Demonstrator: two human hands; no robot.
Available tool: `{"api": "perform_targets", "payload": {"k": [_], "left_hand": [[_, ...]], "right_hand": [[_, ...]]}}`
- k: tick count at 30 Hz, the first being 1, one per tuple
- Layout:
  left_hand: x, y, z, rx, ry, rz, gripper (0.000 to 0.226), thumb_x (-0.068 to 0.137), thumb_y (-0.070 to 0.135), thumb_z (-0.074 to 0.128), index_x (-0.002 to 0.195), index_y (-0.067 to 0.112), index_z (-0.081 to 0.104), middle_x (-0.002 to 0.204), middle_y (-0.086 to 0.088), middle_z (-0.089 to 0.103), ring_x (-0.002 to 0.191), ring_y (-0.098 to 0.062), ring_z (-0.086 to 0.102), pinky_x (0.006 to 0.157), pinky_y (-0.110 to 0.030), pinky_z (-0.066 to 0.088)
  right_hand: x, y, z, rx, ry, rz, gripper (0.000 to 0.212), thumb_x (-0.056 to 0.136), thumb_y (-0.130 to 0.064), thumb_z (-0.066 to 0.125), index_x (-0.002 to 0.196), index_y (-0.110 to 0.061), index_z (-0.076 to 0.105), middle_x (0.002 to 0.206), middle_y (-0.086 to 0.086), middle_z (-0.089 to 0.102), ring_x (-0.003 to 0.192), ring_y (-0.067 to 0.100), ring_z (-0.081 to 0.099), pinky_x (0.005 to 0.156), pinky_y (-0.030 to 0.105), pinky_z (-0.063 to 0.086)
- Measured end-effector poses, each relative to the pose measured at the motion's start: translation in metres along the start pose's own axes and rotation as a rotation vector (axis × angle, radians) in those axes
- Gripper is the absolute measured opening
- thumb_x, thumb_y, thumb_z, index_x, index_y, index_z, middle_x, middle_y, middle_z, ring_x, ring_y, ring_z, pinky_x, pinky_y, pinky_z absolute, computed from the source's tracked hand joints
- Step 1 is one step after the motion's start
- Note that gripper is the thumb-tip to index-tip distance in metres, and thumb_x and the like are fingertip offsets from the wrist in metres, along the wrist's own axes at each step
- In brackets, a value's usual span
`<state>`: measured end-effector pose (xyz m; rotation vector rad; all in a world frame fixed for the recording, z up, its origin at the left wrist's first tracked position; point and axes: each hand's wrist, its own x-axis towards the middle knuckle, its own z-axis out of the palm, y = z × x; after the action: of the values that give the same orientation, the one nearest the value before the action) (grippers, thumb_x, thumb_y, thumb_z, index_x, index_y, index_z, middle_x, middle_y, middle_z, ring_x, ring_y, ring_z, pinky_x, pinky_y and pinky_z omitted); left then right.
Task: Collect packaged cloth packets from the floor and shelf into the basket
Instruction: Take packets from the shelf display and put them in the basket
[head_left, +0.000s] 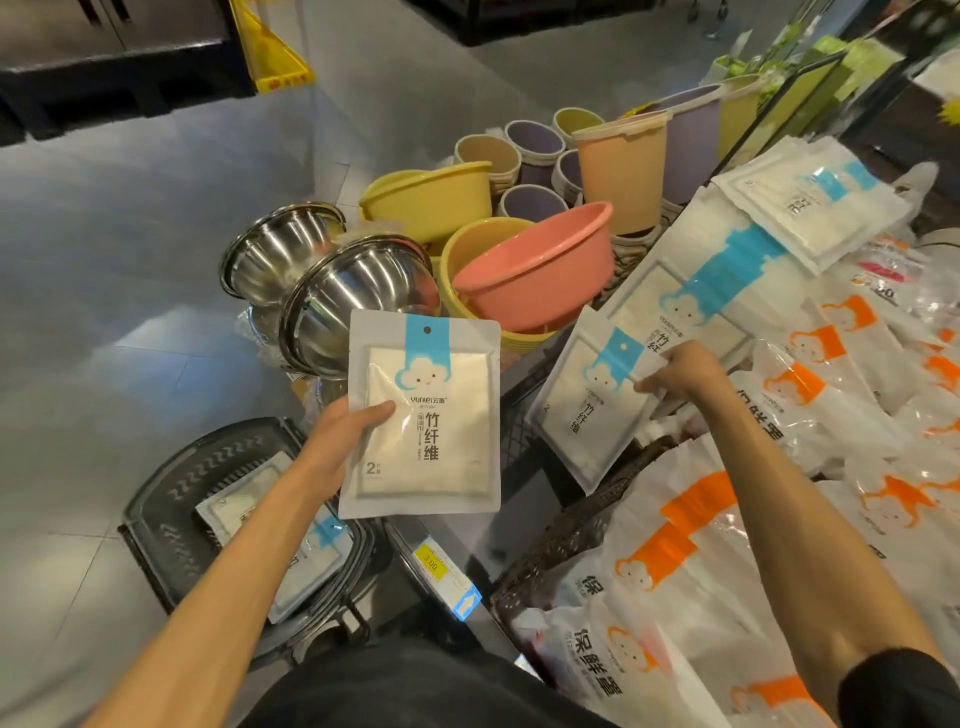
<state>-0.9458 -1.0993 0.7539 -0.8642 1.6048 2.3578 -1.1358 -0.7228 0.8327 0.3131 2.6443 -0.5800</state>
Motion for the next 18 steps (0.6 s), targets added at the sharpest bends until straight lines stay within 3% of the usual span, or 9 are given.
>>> {"api": "perform_targets", "payload": {"k": [3, 6, 9, 12, 15, 18], "left_hand": [[0.001, 0.004, 0.001, -0.003, 0.006, -0.002, 0.021, 0.096, 0.007, 0.063, 0.114, 0.015, 0.068, 0.105, -0.007, 0.077, 0.095, -0.024, 0.074, 0.081, -0.039, 0.057], [0.002, 0.006, 0.002, -0.006, 0.003, -0.002, 0.021, 0.096, 0.007, 0.063, 0.115, 0.015, 0.067, 0.104, -0.006, 0.077, 0.095, -0.023, 0.074, 0.079, -0.037, 0.058], [0.004, 0.006, 0.003, -0.011, 0.005, -0.006, 0.022, 0.095, 0.007, 0.063, 0.115, 0.015, 0.067, 0.105, -0.006, 0.077, 0.096, -0.023, 0.074, 0.076, -0.036, 0.06], [0.006, 0.003, 0.005, -0.007, 0.0, -0.003, 0.024, 0.095, 0.007, 0.063, 0.117, 0.015, 0.068, 0.108, -0.007, 0.076, 0.098, -0.023, 0.074, 0.076, -0.035, 0.06], [0.005, 0.002, 0.007, -0.013, 0.002, 0.001, 0.024, 0.095, 0.007, 0.064, 0.118, 0.015, 0.067, 0.109, -0.007, 0.076, 0.099, -0.023, 0.074, 0.076, -0.034, 0.06], [0.005, 0.002, 0.008, -0.025, 0.003, -0.003, 0.026, 0.095, 0.008, 0.063, 0.12, 0.012, 0.066, 0.109, -0.008, 0.076, 0.098, -0.023, 0.074, 0.076, -0.035, 0.06]], "right_hand": [[0.007, 0.002, 0.007, -0.043, -0.053, 0.008, 0.044, 0.077, -0.01, 0.084, 0.111, 0.008, 0.063, 0.066, 0.011, 0.071, 0.058, 0.024, 0.071, 0.056, 0.032, 0.055], [0.01, 0.01, 0.016, -0.037, -0.076, -0.01, 0.048, 0.076, -0.01, 0.085, 0.115, 0.007, 0.064, 0.071, 0.012, 0.072, 0.061, 0.023, 0.07, 0.063, 0.039, 0.06], [0.008, 0.021, 0.023, 0.002, -0.031, -0.057, 0.034, 0.075, -0.011, 0.086, 0.102, 0.002, 0.069, 0.075, 0.01, 0.068, 0.059, 0.019, 0.063, 0.055, 0.027, 0.051], [0.009, 0.036, 0.029, 0.052, 0.018, -0.063, 0.02, 0.075, -0.011, 0.085, 0.078, -0.001, 0.068, 0.074, 0.013, 0.065, 0.066, 0.024, 0.058, 0.064, 0.039, 0.052], [0.012, 0.046, 0.034, 0.049, 0.065, -0.06, 0.026, 0.076, -0.016, 0.086, 0.079, 0.004, 0.069, 0.069, 0.014, 0.062, 0.063, 0.024, 0.054, 0.06, 0.039, 0.048], [0.012, 0.048, 0.04, 0.001, 0.065, -0.07, 0.023, 0.075, -0.018, 0.085, 0.076, -0.003, 0.068, 0.068, 0.011, 0.059, 0.063, 0.024, 0.052, 0.056, 0.033, 0.037]]}}
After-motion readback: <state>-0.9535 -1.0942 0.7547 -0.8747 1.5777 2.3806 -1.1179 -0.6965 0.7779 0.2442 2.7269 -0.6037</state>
